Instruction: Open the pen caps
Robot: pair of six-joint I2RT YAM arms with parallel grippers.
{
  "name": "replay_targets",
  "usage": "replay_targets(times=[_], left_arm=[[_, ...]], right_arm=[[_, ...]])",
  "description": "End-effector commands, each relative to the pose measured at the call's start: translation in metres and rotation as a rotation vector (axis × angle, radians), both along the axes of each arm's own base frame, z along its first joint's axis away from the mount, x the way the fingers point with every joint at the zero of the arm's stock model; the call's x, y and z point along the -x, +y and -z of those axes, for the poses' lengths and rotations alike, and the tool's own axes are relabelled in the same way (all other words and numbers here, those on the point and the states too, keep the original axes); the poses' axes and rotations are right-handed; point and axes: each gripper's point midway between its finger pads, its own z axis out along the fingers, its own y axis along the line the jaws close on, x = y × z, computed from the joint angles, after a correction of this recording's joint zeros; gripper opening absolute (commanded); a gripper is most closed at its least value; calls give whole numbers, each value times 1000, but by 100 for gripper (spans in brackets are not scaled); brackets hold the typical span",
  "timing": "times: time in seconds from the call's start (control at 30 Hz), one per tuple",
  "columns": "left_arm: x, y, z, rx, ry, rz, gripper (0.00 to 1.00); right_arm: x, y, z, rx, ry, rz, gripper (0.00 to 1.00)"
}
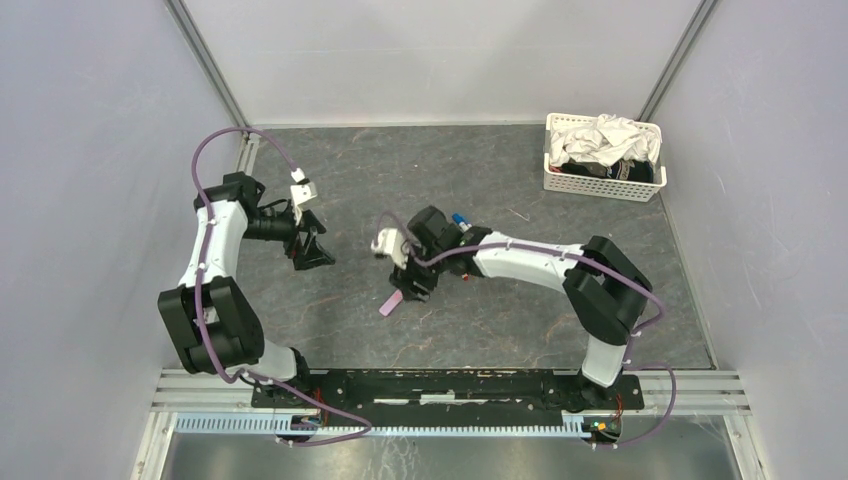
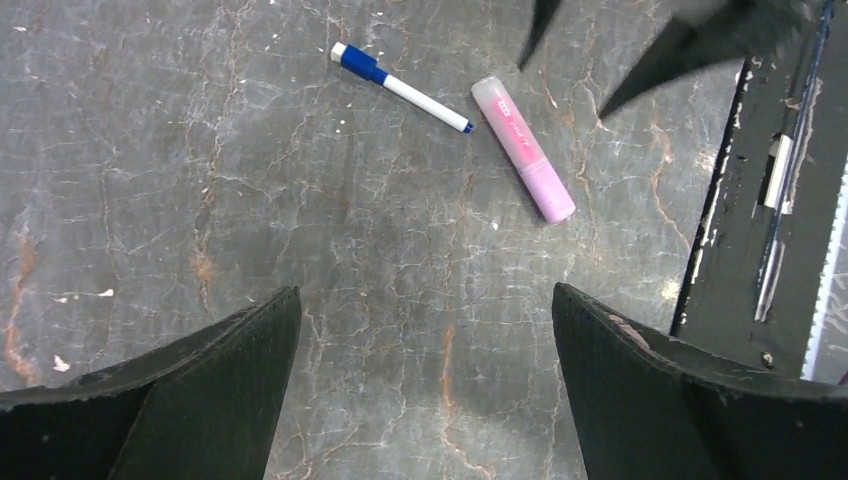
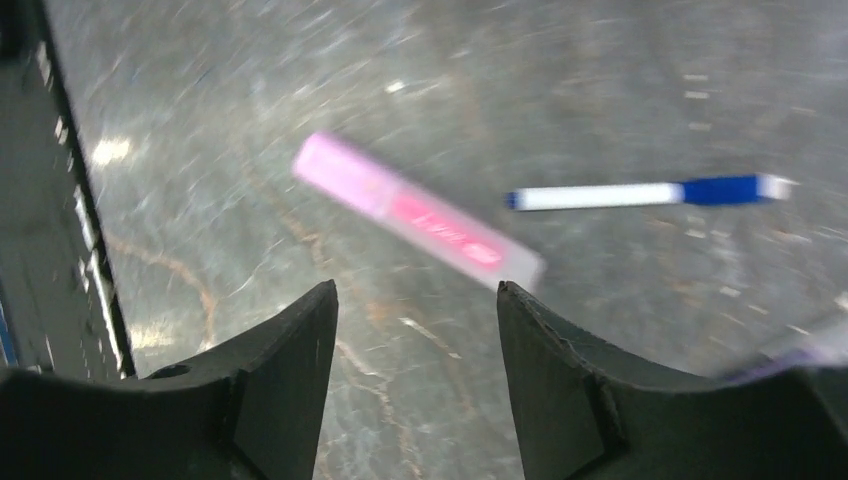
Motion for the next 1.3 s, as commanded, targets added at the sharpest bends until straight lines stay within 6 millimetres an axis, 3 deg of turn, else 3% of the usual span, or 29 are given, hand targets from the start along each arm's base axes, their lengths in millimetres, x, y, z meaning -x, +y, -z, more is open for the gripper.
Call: replay_targets(times=[0.0,0.37,0.67,0.9,1.03,1.27], left_arm=[[11,-7,-12,57,27,-30,100],[12,-1,-26,35,104,-212,100],[2,7,-39,13,87,-312,100],[2,9,-43,5,110,-325,100],[3,6,-48,16,93,-316,100],[5,2,-56,31,81,-295,100]], right_arm=[[29,9,4,-45,-125,-265,67],[35,36,6,-114,-260,-512,67],[33,51,29,-78,-198,-591,57],[24,28,55,-2,-147,-556,56],[13,11,58,0,-152,-484,56],[1,-1,60,24,-142,-423,56]])
